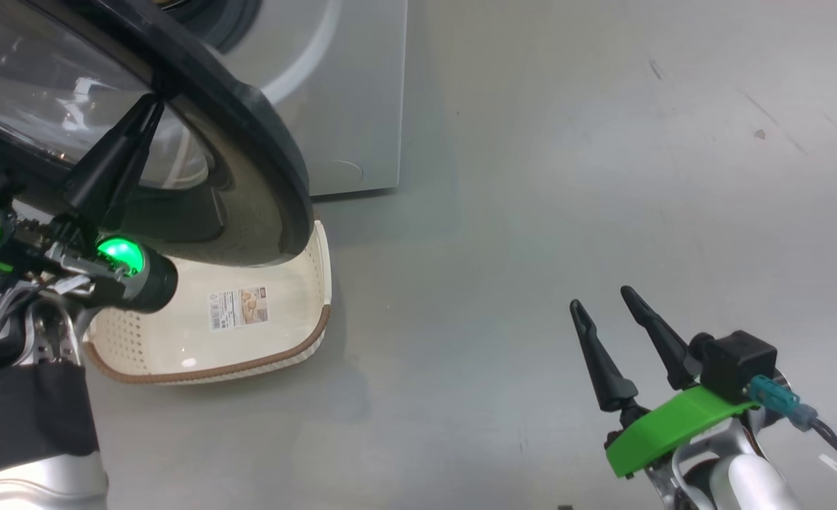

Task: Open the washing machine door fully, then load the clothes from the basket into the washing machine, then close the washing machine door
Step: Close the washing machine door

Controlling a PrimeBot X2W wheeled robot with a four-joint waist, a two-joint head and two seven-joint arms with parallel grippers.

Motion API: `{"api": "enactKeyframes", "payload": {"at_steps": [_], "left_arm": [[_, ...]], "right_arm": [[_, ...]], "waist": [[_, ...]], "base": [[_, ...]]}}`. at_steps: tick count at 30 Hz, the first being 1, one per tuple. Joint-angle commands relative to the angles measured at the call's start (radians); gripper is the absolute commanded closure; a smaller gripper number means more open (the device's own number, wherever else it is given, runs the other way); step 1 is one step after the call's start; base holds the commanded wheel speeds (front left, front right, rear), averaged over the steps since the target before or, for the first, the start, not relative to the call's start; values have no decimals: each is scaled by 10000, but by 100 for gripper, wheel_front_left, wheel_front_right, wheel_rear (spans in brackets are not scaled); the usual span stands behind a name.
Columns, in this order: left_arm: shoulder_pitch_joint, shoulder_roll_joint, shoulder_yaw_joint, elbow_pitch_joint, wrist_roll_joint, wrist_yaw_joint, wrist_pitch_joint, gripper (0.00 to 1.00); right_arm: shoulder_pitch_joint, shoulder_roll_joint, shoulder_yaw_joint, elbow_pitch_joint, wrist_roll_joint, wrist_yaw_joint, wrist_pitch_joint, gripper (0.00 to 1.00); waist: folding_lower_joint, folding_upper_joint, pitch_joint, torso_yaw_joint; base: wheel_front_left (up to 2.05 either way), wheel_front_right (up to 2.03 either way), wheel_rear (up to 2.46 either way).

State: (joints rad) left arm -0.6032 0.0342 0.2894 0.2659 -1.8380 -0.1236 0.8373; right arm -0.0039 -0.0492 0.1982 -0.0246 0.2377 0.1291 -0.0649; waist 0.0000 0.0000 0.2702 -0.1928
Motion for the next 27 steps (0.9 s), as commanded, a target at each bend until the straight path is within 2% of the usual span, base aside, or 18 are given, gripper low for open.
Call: {"api": "enactKeyframes", "payload": {"at_steps": [1,14,22,23,24,25,27], "left_arm": [[-372,203,200,-297,50,-69,42,100],[591,164,244,-593,-243,-70,-17,100],[1716,162,-44,-1619,6,-70,-730,100],[1843,162,-64,-1805,115,-70,-920,80],[1977,161,-118,-1994,243,-70,-1085,35],[2126,161,-187,-2192,448,-70,-1242,0],[2465,161,-403,-2607,1077,-70,-1589,0]], "right_arm": [[-372,-11,223,-261,69,16,-138,0],[-418,-11,-189,146,137,16,-431,0],[-316,-11,-647,319,74,16,-573,0],[-303,-11,-689,336,72,16,-589,0],[-283,-11,-727,349,67,16,-599,0],[-263,-11,-762,359,60,16,-605,0],[-223,-11,-831,362,28,16,-628,0]], "waist": [[0,0,-26,-31],[0,0,-518,60],[0,0,-971,352],[0,0,-1030,380],[0,0,-1085,411],[0,0,-1143,441],[0,0,-1247,497]], "base": [[0,0,0],[0,0,0],[0,0,0],[0,0,0],[0,0,0],[0,0,0],[0,0,0]]}}
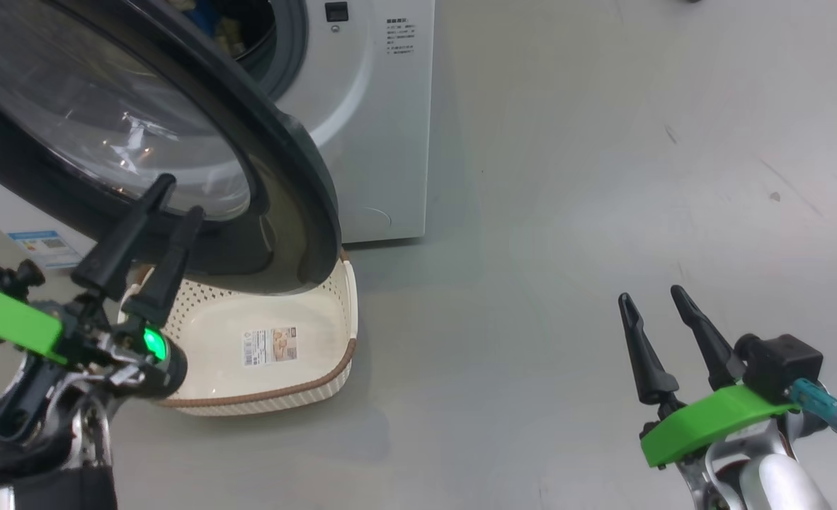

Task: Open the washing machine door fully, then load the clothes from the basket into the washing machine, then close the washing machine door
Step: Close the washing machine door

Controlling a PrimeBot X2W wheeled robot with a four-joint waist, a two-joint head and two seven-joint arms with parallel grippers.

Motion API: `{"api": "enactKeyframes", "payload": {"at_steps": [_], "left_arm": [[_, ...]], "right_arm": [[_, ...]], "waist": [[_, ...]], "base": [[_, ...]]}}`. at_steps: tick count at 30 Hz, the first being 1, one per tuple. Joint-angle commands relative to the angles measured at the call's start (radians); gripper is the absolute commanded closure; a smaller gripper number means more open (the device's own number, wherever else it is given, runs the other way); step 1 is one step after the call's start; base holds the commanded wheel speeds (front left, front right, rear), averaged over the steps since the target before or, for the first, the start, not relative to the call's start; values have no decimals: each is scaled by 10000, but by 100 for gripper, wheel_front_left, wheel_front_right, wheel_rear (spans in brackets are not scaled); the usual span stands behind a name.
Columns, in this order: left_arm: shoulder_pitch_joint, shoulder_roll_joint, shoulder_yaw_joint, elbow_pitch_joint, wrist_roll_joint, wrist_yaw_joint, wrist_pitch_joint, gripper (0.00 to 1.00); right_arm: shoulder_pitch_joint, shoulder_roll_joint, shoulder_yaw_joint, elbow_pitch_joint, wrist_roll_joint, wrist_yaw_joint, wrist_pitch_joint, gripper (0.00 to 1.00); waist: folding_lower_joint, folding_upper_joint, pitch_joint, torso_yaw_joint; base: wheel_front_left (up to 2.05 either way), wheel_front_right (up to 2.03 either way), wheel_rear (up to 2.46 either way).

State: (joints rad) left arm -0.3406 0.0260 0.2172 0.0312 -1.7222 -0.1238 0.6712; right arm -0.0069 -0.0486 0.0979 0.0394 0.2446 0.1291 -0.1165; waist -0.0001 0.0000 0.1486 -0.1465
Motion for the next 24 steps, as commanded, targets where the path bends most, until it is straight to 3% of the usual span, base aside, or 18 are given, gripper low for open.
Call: {"api": "enactKeyframes", "payload": {"at_steps": [1,7,12,17,20,24], "left_arm": [[17,244,186,-443,283,-69,-73,0],[948,290,-531,-1535,2852,-69,-1596,0],[1581,1018,-1474,-2133,5356,-69,-3687,0],[2089,1909,-2579,-1793,7768,-69,-6198,0],[2370,2048,-2811,-1185,9000,-68,-7409,0],[2658,1985,-3016,-593,10582,524,-8506,0]], "right_arm": [[-170,-17,141,-275,-53,16,-121,0],[-19,-16,25,-240,-153,16,-111,0],[182,-16,-87,-263,-214,16,-72,0],[393,-16,-172,-313,-265,16,-11,0],[513,-16,-222,-361,-290,16,37,0],[702,-16,-247,-445,-344,16,112,0]], "waist": [[1,0,-91,64],[1,0,-454,194],[1,0,-741,269],[1,0,-996,325],[1,0,-1152,354],[1,0,-1333,375]], "base": [[0,0,0],[0,0,0],[0,0,0],[0,0,0],[0,0,0],[0,0,0]]}}
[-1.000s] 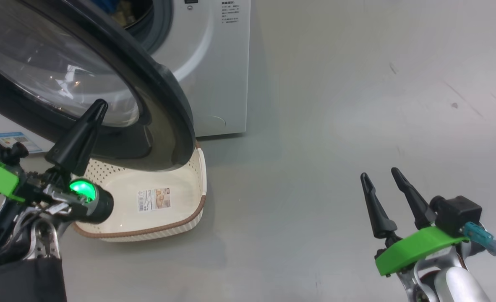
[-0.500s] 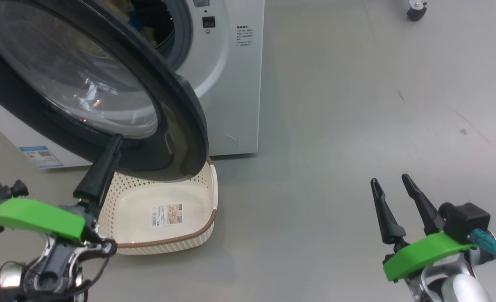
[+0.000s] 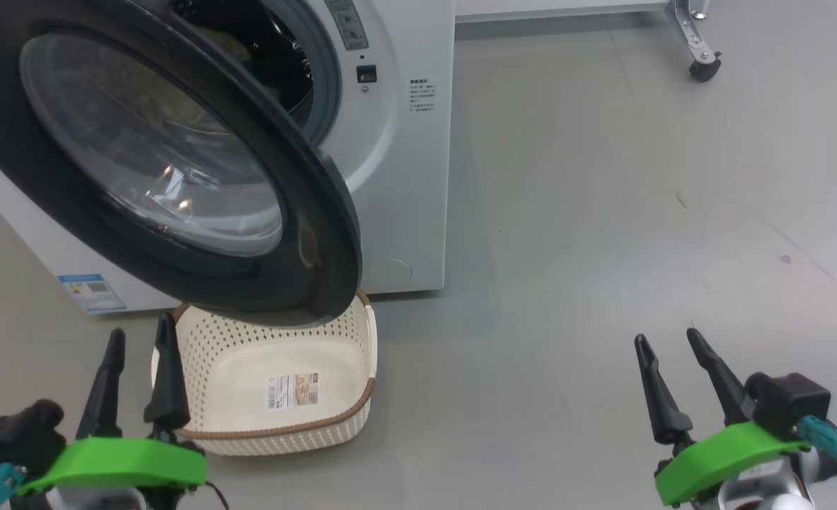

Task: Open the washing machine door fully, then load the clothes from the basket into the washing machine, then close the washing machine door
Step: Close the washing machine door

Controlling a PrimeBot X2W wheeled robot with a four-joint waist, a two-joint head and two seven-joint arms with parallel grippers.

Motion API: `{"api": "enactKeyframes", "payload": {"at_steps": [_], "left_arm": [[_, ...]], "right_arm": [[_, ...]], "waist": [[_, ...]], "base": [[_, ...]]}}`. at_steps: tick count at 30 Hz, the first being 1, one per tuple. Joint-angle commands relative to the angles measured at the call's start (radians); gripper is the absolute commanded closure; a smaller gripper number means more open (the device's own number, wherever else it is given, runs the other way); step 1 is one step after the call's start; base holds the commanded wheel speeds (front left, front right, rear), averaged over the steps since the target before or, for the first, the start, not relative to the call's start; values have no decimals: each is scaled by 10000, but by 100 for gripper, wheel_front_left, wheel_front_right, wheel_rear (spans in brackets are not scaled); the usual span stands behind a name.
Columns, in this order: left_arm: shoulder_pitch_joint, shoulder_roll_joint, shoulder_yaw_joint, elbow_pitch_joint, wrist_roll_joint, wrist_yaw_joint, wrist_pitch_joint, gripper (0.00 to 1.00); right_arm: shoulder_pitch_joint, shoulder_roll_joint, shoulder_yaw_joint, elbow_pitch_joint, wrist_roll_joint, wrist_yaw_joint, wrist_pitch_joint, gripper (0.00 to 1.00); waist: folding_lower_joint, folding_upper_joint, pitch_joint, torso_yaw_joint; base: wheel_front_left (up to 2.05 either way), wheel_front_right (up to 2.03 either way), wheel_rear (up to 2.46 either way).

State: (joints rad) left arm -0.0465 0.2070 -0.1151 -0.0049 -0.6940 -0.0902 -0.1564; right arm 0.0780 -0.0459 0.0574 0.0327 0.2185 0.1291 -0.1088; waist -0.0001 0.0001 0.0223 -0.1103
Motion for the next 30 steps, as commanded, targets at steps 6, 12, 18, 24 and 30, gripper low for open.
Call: {"api": "enactKeyframes", "payload": {"at_steps": [6,12,18,24,30], "left_arm": [[197,164,-176,172,2202,1293,-719,0],[560,226,-513,176,3163,1820,-845,0],[782,233,-779,-9,3607,2077,-869,0],[830,202,-864,-22,3617,2151,-854,0],[826,158,-916,17,3558,2189,-845,0]], "right_arm": [[70,-43,169,-552,-134,16,167,0],[213,-43,222,-627,-160,16,236,0],[256,-43,254,-700,-171,16,295,0],[276,-43,271,-713,-189,16,352,0],[279,-43,307,-728,-196,16,362,0]], "waist": [[1,-1,-234,26],[1,-1,-238,16],[1,-1,-178,5],[1,-1,-197,28],[1,-1,-193,26]], "base": [[0,0,0],[0,0,0],[0,0,0],[0,0,0],[0,0,0]]}}
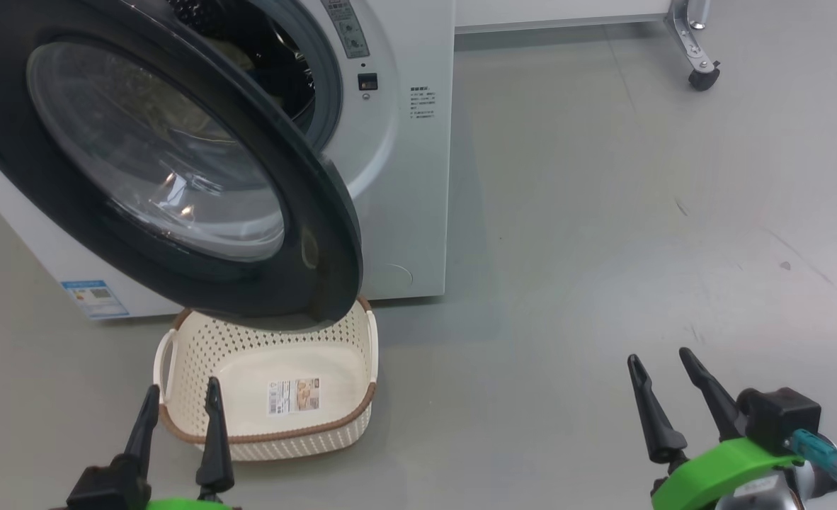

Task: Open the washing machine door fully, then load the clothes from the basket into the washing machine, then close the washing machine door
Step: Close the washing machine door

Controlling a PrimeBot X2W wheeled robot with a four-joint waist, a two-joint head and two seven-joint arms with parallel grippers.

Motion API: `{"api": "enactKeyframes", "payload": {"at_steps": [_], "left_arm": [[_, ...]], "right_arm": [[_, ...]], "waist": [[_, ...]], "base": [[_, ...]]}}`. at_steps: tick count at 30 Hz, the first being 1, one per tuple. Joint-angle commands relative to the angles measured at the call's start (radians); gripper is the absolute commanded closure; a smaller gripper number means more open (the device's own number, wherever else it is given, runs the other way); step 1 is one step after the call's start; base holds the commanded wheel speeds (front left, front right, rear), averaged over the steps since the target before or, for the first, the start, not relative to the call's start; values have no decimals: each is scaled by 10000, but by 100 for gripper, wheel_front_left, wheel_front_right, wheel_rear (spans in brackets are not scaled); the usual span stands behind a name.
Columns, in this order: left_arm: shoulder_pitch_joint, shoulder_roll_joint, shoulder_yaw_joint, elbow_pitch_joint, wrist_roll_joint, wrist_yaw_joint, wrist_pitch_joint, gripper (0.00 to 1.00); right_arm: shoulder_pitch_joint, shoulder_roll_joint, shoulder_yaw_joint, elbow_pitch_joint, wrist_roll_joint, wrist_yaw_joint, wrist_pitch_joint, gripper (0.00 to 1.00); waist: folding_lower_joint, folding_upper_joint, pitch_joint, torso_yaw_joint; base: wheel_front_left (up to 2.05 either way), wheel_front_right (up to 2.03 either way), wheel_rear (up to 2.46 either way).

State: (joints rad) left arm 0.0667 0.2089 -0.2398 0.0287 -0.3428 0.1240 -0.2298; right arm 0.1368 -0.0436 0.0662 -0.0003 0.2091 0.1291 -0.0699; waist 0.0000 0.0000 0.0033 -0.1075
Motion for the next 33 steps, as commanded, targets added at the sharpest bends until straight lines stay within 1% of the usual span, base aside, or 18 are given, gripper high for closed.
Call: {"api": "enactKeyframes", "payload": {"at_steps": [1,8,9,11,12,16,21,22,29,33], "left_arm": [[-298,138,323,-311,44,59,-111,0],[-291,122,226,-300,36,121,-87,0],[-302,123,213,-298,40,127,-85,0],[-327,110,183,-299,37,135,-85,0],[-349,102,165,-302,38,137,-84,0],[-516,44,92,-297,18,115,-88,0],[-755,-56,-35,-305,43,125,-82,0],[-755,-56,-35,-305,43,125,-82,0],[-1173,-207,-288,-119,103,52,-94,0],[-1366,-305,-381,5,143,56,-128,0]], "right_arm": [[-302,-66,229,-396,-99,16,-27,0],[-317,-66,217,-392,-76,16,-41,0],[-341,-66,211,-396,-46,16,-58,25],[-399,-66,175,-393,-13,16,-66,98],[-439,-66,161,-391,-1,16,-72,100],[-744,-66,187,-254,24,16,-112,100],[-1539,-66,719,276,70,16,-261,100],[-1539,-66,719,276,70,16,-261,100],[-3027,-66,1901,1522,390,16,-568,100],[-3906,-66,2819,2496,812,16,-678,100]], "waist": [[0,0,-8,-8],[0,0,-15,33],[0,0,-9,50],[0,0,9,104],[0,0,28,149],[0,0,182,412],[0,0,374,845],[0,0,374,845],[0,0,635,1713],[0,0,803,2222]], "base": [[0,0,0],[0,0,0],[0,0,0],[0,0,0],[0,0,0],[0,0,0],[0,0,0],[0,0,0],[0,0,0],[0,0,0]]}}
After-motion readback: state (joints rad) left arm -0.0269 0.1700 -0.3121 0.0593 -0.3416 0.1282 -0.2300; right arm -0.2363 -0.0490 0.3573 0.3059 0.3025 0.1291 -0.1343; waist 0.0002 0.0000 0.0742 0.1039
